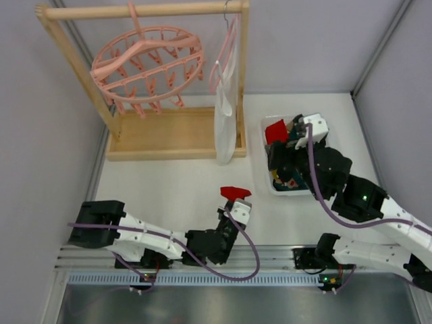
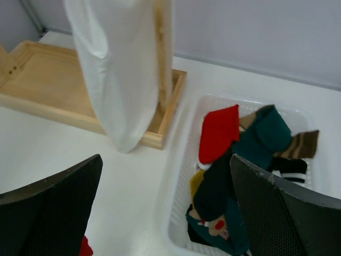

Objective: Remove the socks clipped to the hanger

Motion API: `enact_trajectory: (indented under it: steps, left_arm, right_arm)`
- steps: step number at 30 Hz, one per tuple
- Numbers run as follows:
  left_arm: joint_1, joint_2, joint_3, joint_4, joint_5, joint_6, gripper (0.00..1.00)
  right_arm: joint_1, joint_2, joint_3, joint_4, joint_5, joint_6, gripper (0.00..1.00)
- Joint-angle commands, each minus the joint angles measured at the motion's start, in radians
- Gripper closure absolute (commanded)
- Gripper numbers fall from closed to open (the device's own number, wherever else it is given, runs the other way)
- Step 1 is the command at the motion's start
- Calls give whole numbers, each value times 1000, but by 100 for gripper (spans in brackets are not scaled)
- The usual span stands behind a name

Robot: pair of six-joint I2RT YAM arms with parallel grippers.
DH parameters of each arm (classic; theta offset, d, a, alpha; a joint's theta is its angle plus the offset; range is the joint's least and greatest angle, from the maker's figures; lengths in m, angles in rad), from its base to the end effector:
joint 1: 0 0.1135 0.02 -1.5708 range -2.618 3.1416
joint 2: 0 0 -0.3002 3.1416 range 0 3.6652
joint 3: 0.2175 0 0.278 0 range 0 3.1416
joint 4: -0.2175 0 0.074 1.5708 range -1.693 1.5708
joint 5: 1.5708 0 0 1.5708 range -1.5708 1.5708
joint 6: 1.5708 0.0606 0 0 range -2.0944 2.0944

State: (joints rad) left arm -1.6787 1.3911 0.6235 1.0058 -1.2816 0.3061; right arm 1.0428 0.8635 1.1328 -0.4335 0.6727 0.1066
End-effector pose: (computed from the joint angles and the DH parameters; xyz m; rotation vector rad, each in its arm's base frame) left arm 0.0263 -0.2966 0.2851 0.3489 1.4676 -0.2507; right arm 0.1285 0.1455 0.4519 -0.3053 1.6790 0.2740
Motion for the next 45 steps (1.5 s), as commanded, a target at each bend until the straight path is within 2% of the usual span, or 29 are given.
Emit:
enact_trajectory:
  steps: [1, 6, 7, 10, 15, 21, 31, 32, 33, 35, 36, 40, 45]
  left_arm:
    - [27, 51, 96, -115, 174, -145, 100]
    - [112, 131, 194, -214, 371, -257, 100]
    - [132, 140, 215, -226, 452, -278, 100]
    - [209, 169, 277, -286, 575, -333, 100]
    - [333, 253, 404, -423, 865, -372, 100]
    - [441, 354, 533, -516, 1007, -372, 100]
    - [497, 585, 858, -748, 1099, -323, 100]
    - [504, 614, 883, -783, 1105, -325, 96]
    - [507, 628, 930, -802, 1117, -322, 77]
    - [511, 654, 962, -820, 1108, -321, 47]
    - [511, 657, 984, -834, 1098, -320, 18]
    - [520, 628, 986, -851, 1070, -334, 2]
    - [577, 545, 873, -848, 1064, -432, 2]
  right_arm:
    - [-82, -101, -37, -71, 93, 85, 1]
    - [-127, -173, -33, -152, 166, 100, 1]
    - [-136, -178, -22, -186, 186, 110, 1]
    - [-145, -181, 7, -250, 278, 126, 1]
    - [-150, -213, 47, -347, 335, 143, 1]
    - [-150, -268, 65, -389, 360, 146, 0]
    - [-152, -268, 128, -433, 366, 131, 1]
    - [-152, -265, 130, -435, 364, 131, 1]
    - [-152, -261, 131, -438, 361, 133, 1]
    - [-152, -259, 128, -442, 361, 133, 1]
    - [-152, -255, 127, -444, 361, 134, 1]
    - [-152, -250, 120, -441, 361, 133, 1]
    - [-152, -239, 116, -401, 337, 125, 1]
